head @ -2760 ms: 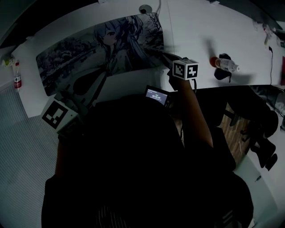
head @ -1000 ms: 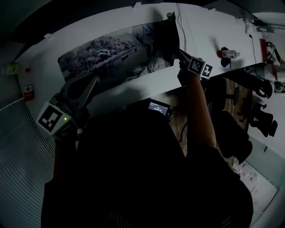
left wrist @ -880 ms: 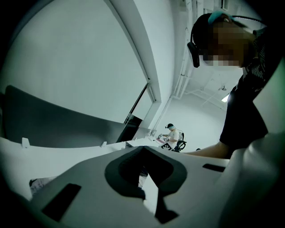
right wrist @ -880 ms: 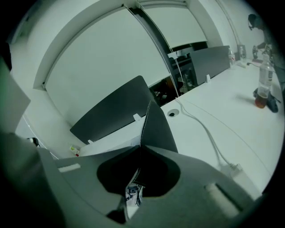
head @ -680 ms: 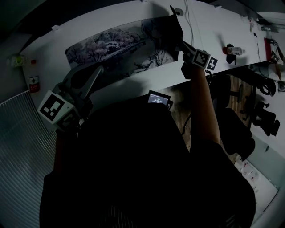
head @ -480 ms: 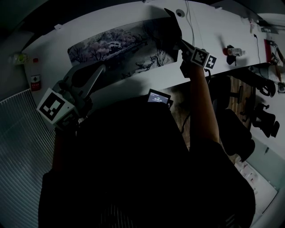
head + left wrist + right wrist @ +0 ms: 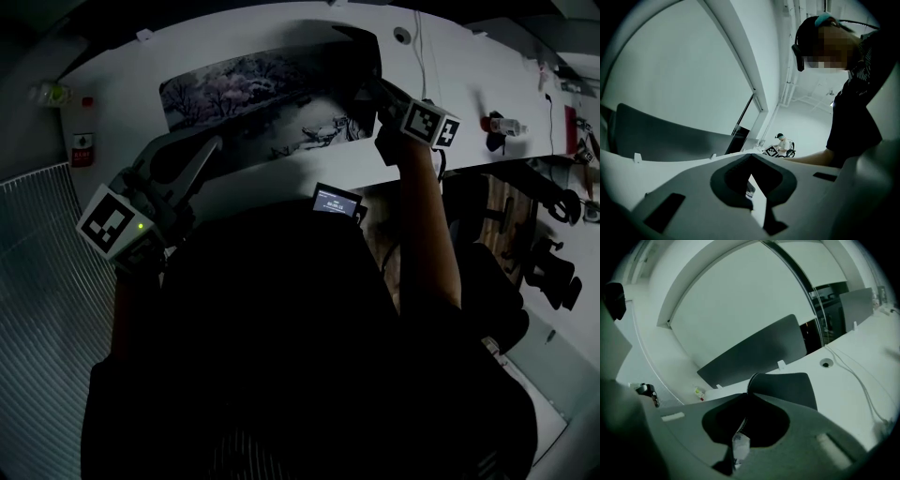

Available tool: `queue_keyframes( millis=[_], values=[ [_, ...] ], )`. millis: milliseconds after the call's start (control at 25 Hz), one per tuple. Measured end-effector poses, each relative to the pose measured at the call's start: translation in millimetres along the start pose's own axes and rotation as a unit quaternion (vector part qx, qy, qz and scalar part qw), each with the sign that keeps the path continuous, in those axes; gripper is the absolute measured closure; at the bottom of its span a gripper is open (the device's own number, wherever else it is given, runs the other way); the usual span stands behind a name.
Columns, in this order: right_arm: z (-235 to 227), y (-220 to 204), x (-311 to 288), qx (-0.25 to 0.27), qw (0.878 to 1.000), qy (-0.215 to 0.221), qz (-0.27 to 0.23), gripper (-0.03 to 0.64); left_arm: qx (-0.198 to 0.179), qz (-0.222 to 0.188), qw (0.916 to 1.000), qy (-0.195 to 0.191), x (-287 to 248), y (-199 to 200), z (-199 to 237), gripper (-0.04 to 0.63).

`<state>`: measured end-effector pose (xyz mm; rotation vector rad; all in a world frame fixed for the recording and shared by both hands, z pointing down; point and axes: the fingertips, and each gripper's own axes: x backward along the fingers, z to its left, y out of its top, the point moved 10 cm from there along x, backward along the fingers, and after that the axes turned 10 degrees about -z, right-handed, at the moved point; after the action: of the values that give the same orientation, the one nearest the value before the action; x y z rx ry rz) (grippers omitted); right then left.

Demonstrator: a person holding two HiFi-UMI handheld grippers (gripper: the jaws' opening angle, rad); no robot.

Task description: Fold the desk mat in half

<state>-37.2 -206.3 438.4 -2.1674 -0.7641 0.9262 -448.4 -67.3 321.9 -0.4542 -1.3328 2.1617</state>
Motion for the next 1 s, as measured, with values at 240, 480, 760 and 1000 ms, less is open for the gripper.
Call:
queue_keyframes(
  millis=[240,480,760,1000],
  values=[
    [61,6,-34,0.014,0.998,0.068,0.000,0.609,0.007,-0.016,0.9997,0.015,13,9,10,0.589],
    [113,-10,-67,0.024,0.991,0.123,0.042,0.609,0.004,-0.022,0.9995,0.024,28,12,20,0.589],
    [173,-33,-110,0.054,0.975,0.190,0.105,0.609,0.013,-0.041,0.9977,0.052,45,8,31,0.589],
    [257,-86,-160,0.076,0.938,0.281,0.190,0.609,0.020,-0.058,0.9939,0.092,84,17,50,0.589]
  ],
)
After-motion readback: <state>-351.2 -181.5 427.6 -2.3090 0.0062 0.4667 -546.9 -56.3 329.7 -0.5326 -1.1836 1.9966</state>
